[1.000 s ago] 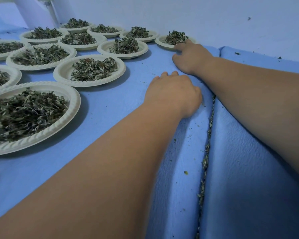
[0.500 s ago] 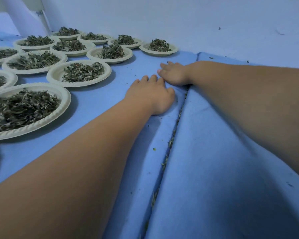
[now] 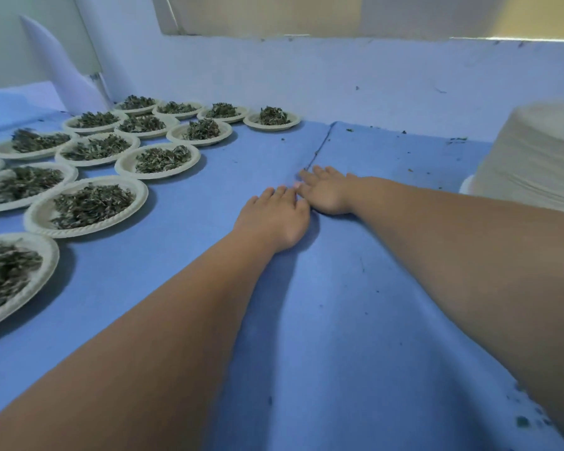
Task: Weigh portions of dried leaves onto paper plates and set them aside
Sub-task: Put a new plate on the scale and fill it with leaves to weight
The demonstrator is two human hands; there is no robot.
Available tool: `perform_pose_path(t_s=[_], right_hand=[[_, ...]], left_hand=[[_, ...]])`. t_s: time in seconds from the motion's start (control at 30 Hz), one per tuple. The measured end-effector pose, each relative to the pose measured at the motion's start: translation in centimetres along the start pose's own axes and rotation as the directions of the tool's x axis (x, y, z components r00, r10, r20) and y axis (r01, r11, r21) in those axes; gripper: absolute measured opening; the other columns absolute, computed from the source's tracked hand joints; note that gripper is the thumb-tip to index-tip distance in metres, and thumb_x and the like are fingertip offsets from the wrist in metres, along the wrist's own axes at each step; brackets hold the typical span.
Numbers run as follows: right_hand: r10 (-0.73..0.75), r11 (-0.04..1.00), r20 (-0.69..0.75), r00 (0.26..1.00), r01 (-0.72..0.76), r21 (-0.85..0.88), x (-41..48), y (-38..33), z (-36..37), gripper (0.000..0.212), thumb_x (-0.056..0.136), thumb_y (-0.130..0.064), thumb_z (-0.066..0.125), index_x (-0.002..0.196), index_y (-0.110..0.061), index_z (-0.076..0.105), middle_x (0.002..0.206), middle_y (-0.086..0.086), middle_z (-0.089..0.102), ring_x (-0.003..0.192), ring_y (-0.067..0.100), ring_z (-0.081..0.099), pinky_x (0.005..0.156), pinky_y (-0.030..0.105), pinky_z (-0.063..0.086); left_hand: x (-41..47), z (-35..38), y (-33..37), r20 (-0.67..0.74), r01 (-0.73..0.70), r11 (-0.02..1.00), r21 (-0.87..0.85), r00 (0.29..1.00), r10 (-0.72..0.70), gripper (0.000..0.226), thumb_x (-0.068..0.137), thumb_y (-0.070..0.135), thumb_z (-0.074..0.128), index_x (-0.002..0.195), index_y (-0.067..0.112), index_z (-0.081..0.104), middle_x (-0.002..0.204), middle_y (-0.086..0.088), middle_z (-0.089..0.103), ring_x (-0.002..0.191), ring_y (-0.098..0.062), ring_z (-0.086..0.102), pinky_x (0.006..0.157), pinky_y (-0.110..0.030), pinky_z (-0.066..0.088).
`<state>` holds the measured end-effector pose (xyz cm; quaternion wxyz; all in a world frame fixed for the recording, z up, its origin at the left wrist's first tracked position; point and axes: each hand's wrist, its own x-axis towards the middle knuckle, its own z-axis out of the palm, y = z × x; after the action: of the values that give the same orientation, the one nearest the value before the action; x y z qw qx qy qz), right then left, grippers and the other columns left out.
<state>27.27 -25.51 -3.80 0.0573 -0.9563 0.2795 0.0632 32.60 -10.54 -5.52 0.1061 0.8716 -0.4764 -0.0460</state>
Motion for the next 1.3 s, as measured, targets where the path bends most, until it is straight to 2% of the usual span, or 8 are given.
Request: perform_pose_path(t_s=[0.2,0.43,0.57,0.7,0.77,0.87,1.03,1.3], right_hand=[[-0.056,0.998,0.106,0.993,0.056,0.005,-8.9,1.4,-0.4,0.067,0.107,-0.054,0.022,0.162,-0.020,0.003,0.170,0.005,-0.005,0.156,0.024,-0.002,0.125,0.044,0.002],[-0.093,0.994,0.159,0.983,0.099,-0.035,-19.6,3.3,-1.5,0.052,0.108,-0.035,0.033,0.156,-0.015,0.033,0.163,0.009,0.032,0.147,0.025,0.034,0.118,0.035,0.027],[-0.103,0.990,0.132,0.986,0.114,-0.078,-25.5,4.0,-2.2,0.039,0.099,-0.015,0.039,0.134,-0.015,0.054,0.137,0.012,0.058,0.122,0.029,0.055,0.089,0.031,0.040],[-0.094,0.985,-0.144,0.985,0.114,0.132,-31.1,8.4,-3.1,0.035,0.099,-0.020,0.046,0.133,-0.017,0.055,0.133,0.004,0.058,0.123,0.027,0.055,0.087,0.030,0.040],[-0.030,0.962,-0.284,0.958,0.105,0.251,-33.6,11.4,-3.3,0.042,0.100,-0.028,0.051,0.142,-0.024,0.053,0.142,-0.001,0.056,0.132,0.022,0.049,0.100,0.029,0.039],[0.121,0.950,-0.434,0.893,0.022,0.312,-37.2,16.6,-2.9,0.050,0.101,-0.037,0.054,0.149,-0.027,0.047,0.150,-0.002,0.052,0.135,0.020,0.048,0.105,0.028,0.036],[0.342,0.930,-0.558,0.756,-0.188,0.315,-41.2,24.8,-0.8,0.049,0.102,-0.043,0.048,0.147,-0.024,0.047,0.108,-0.001,0.068,0.068,0.010,0.052,0.060,0.025,0.038],[0.412,0.907,-0.446,0.794,-0.403,0.120,-41.0,29.0,2.1,0.061,0.097,-0.072,0.020,0.144,-0.040,0.040,0.107,0.004,0.068,0.094,0.030,0.063,0.062,0.035,0.042]], left_hand=[[-4.0,0.2,3.0,0.067,0.102,0.993,0.060,0.992,-0.106,0.066,0.109,0.044,0.018,0.162,0.005,0.011,0.171,-0.014,0.004,0.157,-0.030,0.007,0.127,-0.046,0.009],[-10.2,1.1,10.3,-0.060,-0.045,0.998,-0.045,0.997,0.042,0.036,0.103,0.029,0.035,0.123,0.011,0.059,0.134,-0.012,0.055,0.124,-0.030,0.050,0.096,-0.039,0.040],[-12.8,0.4,14.4,-0.150,-0.043,0.979,-0.197,0.989,0.013,0.025,0.102,0.023,0.040,0.078,0.016,0.045,0.102,-0.020,0.066,0.096,-0.038,0.059,0.064,-0.037,0.030],[-13.8,-0.9,19.0,-0.242,-0.201,0.950,-0.239,0.960,0.142,0.017,0.100,0.016,0.044,0.107,0.011,0.058,0.111,-0.012,0.065,0.105,-0.034,0.059,0.068,-0.035,0.036],[-13.7,-1.5,21.6,-0.269,-0.302,0.947,-0.111,0.926,0.263,0.039,0.100,0.012,0.042,0.137,0.014,0.053,0.147,-0.009,0.052,0.137,-0.028,0.047,0.094,-0.034,0.044],[-13.6,-1.9,25.5,-0.361,-0.470,0.868,0.161,0.790,0.495,0.062,0.102,0.005,0.038,0.161,0.013,0.025,0.171,-0.003,0.016,0.156,-0.019,0.016,0.121,-0.029,0.017],[-11.0,-3.3,30.5,-0.432,-0.535,0.806,0.255,0.683,0.590,0.068,0.099,-0.003,0.037,0.163,0.011,0.017,0.172,-0.004,0.011,0.158,-0.019,0.009,0.124,-0.029,0.012],[-6.7,-4.8,32.4,-0.247,-0.459,0.752,0.473,0.751,0.613,0.041,0.083,-0.006,0.046,0.121,0.008,0.056,0.113,-0.010,0.059,0.097,-0.036,0.060,0.066,-0.040,0.042]])
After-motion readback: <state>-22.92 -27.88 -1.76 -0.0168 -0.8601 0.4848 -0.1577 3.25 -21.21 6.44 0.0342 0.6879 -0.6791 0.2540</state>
